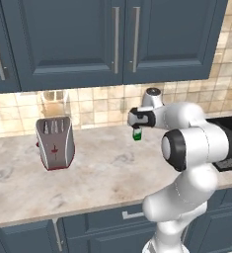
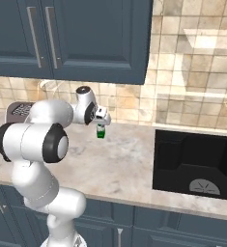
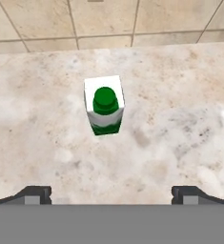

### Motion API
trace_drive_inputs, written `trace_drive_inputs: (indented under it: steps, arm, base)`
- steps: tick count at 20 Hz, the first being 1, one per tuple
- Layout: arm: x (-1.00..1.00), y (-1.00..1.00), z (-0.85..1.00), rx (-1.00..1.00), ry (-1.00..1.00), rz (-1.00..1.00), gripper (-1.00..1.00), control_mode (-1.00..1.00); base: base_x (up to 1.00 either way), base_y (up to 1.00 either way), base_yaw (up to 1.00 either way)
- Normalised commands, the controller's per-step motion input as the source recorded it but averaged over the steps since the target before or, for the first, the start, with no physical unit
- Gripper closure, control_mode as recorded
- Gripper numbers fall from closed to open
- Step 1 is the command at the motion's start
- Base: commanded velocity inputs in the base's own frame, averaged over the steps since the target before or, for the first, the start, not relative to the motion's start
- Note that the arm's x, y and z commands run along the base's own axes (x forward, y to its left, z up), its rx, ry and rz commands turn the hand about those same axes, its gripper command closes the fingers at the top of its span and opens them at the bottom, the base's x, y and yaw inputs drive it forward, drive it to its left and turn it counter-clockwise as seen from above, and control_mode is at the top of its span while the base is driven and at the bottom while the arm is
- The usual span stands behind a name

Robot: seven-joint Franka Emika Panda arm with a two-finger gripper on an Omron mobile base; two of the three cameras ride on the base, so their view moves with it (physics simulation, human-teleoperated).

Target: Gather the eggs and milk located in the vicinity of the sink area and place them right next to the bowl.

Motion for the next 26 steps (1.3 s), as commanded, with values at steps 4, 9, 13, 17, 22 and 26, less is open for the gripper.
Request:
trace_drive_inputs:
  steps: [4, 9, 13, 17, 22, 26]
  arm:
    - [0.26, 0.00, -0.09, 0.00, 0.00, 0.00, -1.00, -1.00]
    - [0.24, 0.00, -0.17, 0.00, 0.00, 0.00, -1.00, -1.00]
    - [0.17, 0.00, -0.23, 0.00, 0.00, 0.00, -1.00, -1.00]
    - [0.15, 0.00, -0.19, 0.00, 0.00, 0.00, -1.00, -1.00]
    - [0.16, 0.00, -0.15, 0.00, -0.01, 0.00, -1.00, -1.00]
    - [0.14, 0.00, -0.01, 0.00, -0.01, 0.00, -1.00, -1.00]
  base:
    - [0.00, 0.00, 0.00]
    - [0.00, 0.00, 0.00]
    - [0.00, 0.00, 0.00]
    - [0.00, 0.00, 0.00]
    - [0.00, 0.00, 0.00]
    - [0.00, 0.00, 0.00]
